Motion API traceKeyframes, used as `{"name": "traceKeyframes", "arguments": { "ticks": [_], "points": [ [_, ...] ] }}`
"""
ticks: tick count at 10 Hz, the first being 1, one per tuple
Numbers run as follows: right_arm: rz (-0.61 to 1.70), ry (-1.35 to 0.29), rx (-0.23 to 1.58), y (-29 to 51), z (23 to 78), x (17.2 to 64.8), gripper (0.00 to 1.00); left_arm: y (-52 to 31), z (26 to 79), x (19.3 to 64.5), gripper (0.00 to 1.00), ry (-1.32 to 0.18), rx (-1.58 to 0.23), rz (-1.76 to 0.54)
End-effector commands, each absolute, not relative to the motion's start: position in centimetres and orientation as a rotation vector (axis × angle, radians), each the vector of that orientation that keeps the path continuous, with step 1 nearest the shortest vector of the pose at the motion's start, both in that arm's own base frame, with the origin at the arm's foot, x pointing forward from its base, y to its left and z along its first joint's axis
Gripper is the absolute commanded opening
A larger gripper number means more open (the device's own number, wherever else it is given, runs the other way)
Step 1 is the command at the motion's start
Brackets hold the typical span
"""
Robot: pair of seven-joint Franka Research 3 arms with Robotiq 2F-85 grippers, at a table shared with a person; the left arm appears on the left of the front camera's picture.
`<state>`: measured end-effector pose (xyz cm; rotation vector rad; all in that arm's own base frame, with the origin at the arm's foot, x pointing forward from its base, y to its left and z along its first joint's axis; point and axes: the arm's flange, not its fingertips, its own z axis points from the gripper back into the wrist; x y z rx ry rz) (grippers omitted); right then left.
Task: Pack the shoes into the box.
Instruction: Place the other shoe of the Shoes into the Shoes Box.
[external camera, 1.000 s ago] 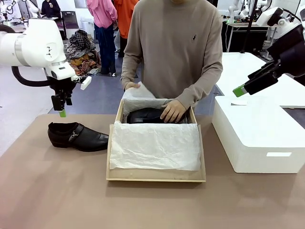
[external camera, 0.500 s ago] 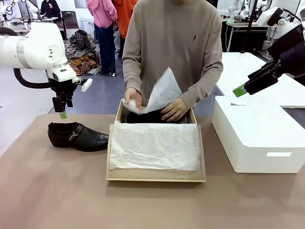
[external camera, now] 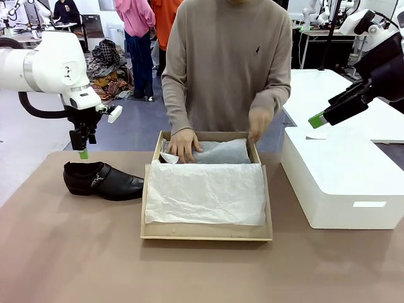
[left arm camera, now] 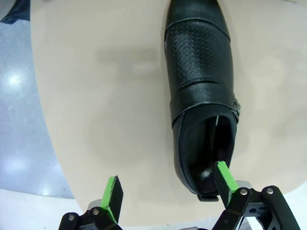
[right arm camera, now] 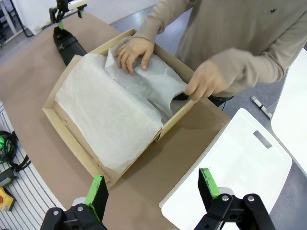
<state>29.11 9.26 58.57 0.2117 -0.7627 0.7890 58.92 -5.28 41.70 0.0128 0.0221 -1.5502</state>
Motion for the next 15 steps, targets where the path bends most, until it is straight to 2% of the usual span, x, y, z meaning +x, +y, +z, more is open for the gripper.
{"name": "traceKeyframes", "arguments": {
  "ticks": [1,15],
  "points": [
    [0.792,-0.764,0.221,9.3,58.6,29.1,1.0,-4.9,40.8,59.2,1.0,0.027,-0.036,-1.553],
    [0.792,-0.764,0.221,9.3,58.6,29.1,1.0,-3.8,35.2,60.2,1.0,0.104,-0.131,-1.461]
  ]
}}
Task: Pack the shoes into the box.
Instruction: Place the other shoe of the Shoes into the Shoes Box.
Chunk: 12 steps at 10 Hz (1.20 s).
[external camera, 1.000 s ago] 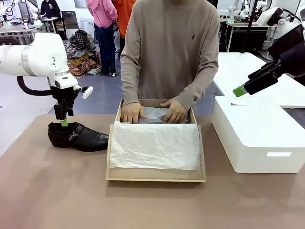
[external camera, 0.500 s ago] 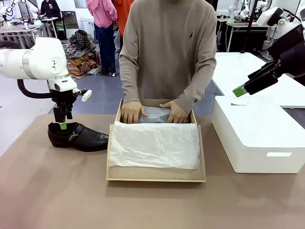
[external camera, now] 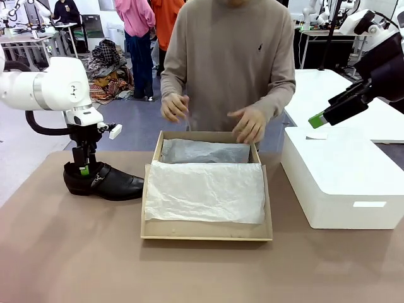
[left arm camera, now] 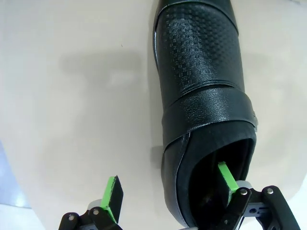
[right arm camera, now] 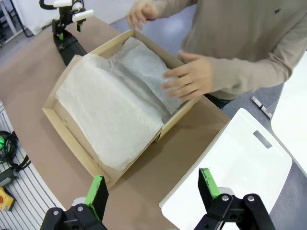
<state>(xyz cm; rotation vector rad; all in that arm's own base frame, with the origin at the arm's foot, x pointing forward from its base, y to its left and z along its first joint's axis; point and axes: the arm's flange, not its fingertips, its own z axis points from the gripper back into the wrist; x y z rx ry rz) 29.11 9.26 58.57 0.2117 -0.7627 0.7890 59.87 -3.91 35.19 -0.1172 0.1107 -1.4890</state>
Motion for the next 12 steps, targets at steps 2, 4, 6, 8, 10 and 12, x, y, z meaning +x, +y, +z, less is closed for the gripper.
{"name": "traceKeyframes", "arguments": {
  "ticks": [2,4,6,8,10,12],
  "points": [
    [0.792,-0.764,0.221,9.26,58.58,29.14,1.0,-3.75,34.57,60.17,1.0,0.113,-0.132,-1.441],
    [0.792,-0.764,0.221,9.26,58.58,29.14,1.0,-3.77,34.21,60.04,1.0,0.12,-0.136,-1.447],
    [0.792,-0.764,0.221,9.26,58.58,29.14,1.0,-3.85,34.17,60.0,0.8,0.127,-0.152,-1.455],
    [0.792,-0.764,0.221,9.26,58.58,29.14,1.0,-3.74,34.18,59.86,0.4,0.137,-0.159,-1.447],
    [0.792,-0.764,0.221,9.26,58.58,29.14,1.0,-4.0,34.39,59.59,0.01,0.148,-0.149,-1.439],
    [0.792,-0.764,0.221,9.26,58.58,29.14,1.0,-4.05,34.47,59.46,0.0,0.154,-0.132,-1.441]
  ]
}}
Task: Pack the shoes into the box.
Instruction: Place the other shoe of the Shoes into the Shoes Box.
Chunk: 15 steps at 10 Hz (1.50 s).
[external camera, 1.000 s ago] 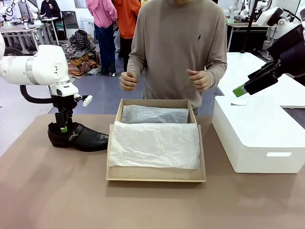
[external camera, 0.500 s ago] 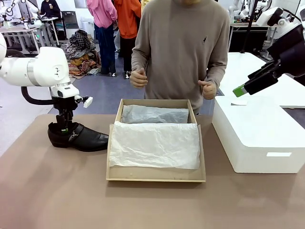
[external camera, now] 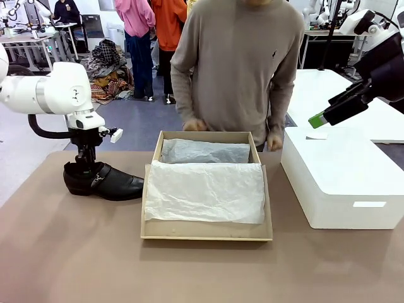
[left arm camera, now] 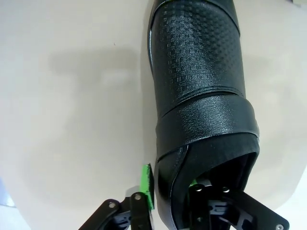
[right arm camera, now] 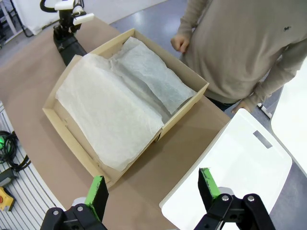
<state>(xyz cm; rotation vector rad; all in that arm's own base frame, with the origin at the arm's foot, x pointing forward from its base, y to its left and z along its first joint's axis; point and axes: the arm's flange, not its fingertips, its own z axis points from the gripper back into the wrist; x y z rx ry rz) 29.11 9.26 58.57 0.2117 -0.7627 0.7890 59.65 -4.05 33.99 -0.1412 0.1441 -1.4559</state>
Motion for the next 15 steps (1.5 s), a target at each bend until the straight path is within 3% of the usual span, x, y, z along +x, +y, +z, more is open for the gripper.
{"name": "traceKeyframes", "arguments": {
  "ticks": [1,7,9,15],
  "points": [
    [0.792,-0.764,0.221,9.3,58.6,29.1,1.0,-4.0,34.5,59.4,0.0,0.154,-0.125,-1.442],
    [0.792,-0.764,0.221,9.3,58.6,29.1,1.0,-3.7,35.5,59.3,0.0,0.112,-0.091,-1.43],
    [0.792,-0.764,0.221,9.3,58.6,29.1,1.0,-2.0,38.8,60.2,0.0,0.093,-0.082,-1.392],
    [0.792,-0.764,0.221,9.3,58.6,29.1,1.0,0.4,48.6,60.7,0.0,0.068,-0.168,-0.951]
  ]
}}
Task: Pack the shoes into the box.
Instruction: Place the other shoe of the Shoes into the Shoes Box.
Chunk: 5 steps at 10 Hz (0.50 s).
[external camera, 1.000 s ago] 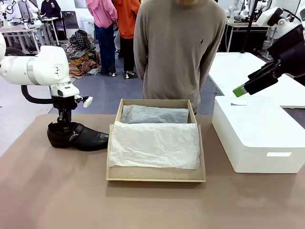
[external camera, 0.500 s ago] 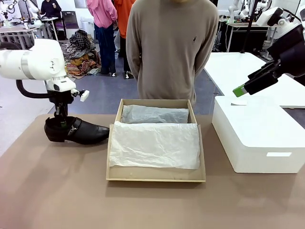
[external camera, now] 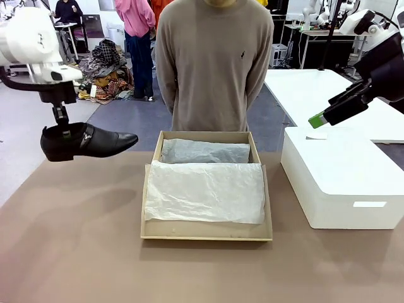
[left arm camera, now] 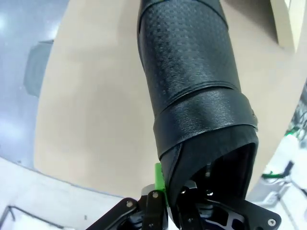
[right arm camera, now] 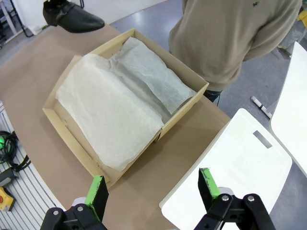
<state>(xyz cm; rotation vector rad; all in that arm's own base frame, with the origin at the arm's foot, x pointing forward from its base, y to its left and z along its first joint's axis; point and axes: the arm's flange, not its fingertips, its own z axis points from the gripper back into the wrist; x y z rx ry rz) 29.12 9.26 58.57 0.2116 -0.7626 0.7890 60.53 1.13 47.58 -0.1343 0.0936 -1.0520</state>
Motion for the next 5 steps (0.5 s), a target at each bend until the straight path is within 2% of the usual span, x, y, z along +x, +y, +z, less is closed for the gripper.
{"name": "traceKeyframes", "arguments": {
  "ticks": [1,5],
  "points": [
    [0.792,-0.764,0.221,9.26,58.58,29.14,1.0,-0.1,49.59,60.18,0.0,0.062,-0.147,-0.904],
    [0.792,-0.764,0.221,9.26,58.58,29.14,1.0,0.06,49.42,60.17,0.0,0.08,-0.138,-0.919]
  ]
}}
